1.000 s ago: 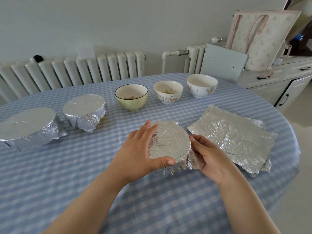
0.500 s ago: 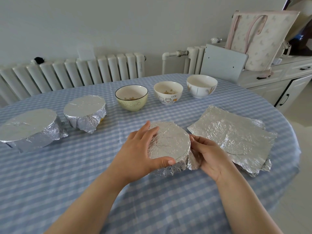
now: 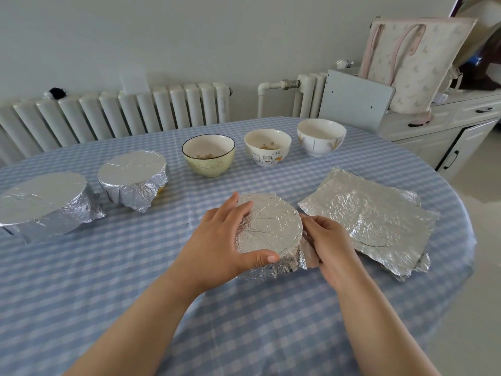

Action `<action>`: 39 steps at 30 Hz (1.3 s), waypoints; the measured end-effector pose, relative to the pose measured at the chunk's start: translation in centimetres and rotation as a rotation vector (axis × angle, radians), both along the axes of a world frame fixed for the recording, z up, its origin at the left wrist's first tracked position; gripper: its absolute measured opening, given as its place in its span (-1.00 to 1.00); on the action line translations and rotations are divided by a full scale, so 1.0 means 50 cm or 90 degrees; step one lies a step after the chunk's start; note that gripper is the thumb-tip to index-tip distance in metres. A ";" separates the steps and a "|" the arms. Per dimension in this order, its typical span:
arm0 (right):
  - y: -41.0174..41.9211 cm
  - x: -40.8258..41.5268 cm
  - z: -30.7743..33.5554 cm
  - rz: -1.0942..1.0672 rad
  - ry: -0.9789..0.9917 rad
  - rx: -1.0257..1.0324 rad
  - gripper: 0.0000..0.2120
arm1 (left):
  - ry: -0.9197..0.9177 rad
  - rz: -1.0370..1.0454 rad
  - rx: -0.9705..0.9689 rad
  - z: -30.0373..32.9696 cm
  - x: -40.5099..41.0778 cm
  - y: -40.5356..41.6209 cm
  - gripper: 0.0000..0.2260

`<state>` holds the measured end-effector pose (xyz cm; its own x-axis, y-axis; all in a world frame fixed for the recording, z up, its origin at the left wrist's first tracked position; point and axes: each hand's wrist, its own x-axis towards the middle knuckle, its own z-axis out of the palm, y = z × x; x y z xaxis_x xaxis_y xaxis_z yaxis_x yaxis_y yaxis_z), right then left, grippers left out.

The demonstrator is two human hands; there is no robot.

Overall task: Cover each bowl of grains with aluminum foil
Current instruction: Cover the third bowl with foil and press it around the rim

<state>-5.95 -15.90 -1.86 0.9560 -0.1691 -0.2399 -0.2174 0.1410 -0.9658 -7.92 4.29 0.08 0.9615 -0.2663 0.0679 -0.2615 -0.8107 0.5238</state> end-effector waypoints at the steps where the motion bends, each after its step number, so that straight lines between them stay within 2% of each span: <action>1: 0.002 -0.001 0.000 0.001 0.003 -0.013 -0.80 | 0.000 -0.001 0.003 0.000 0.000 0.000 0.04; 5: 0.009 -0.002 0.000 0.012 0.004 -0.025 -0.83 | -0.003 0.001 0.009 0.001 0.000 -0.001 0.05; 9: 0.016 0.004 -0.010 -0.005 -0.016 0.015 -0.98 | -0.006 0.002 0.005 0.000 0.000 -0.002 0.05; 14: 0.021 0.008 -0.022 -0.013 -0.016 -0.005 -0.85 | -0.012 0.001 0.004 -0.003 0.000 -0.001 0.05; 19: 0.017 0.010 -0.034 -0.036 -0.045 -0.082 -0.66 | -0.013 0.001 0.004 -0.002 0.000 -0.001 0.06; 23: 0.008 0.005 -0.031 -0.045 -0.081 -0.160 -0.72 | -0.011 0.004 0.004 -0.003 0.001 -0.001 0.06; 25: 0.003 -0.005 -0.026 -0.041 -0.104 -0.193 -0.66 | -0.009 0.008 0.007 -0.004 0.001 -0.002 0.06; 27: -0.001 -0.018 -0.020 -0.029 -0.122 -0.172 -0.61 | -0.007 0.018 0.010 -0.006 0.000 -0.004 0.07; 29: -0.002 -0.033 -0.007 -0.013 -0.137 -0.159 -0.74 | -0.008 0.044 0.022 -0.006 -0.007 -0.013 0.08; 30: 0.000 -0.040 0.001 0.006 -0.136 -0.192 -0.75 | -0.007 0.065 0.028 -0.006 -0.013 -0.020 0.08; 32: 0.011 -0.052 0.006 0.056 -0.143 -0.285 -0.55 | -0.004 0.113 0.043 -0.002 -0.028 -0.036 0.08; 33: 0.020 -0.051 0.004 0.063 -0.153 -0.306 -0.56 | -0.003 0.130 0.055 0.000 -0.035 -0.042 0.09; 37: 0.044 -0.045 -0.014 0.014 -0.154 -0.338 -0.87 | -0.001 0.144 0.077 0.005 -0.042 -0.048 0.11; 39: 0.047 -0.044 -0.019 0.004 -0.161 -0.330 -0.93 | 0.007 0.133 0.083 0.004 -0.040 -0.042 0.12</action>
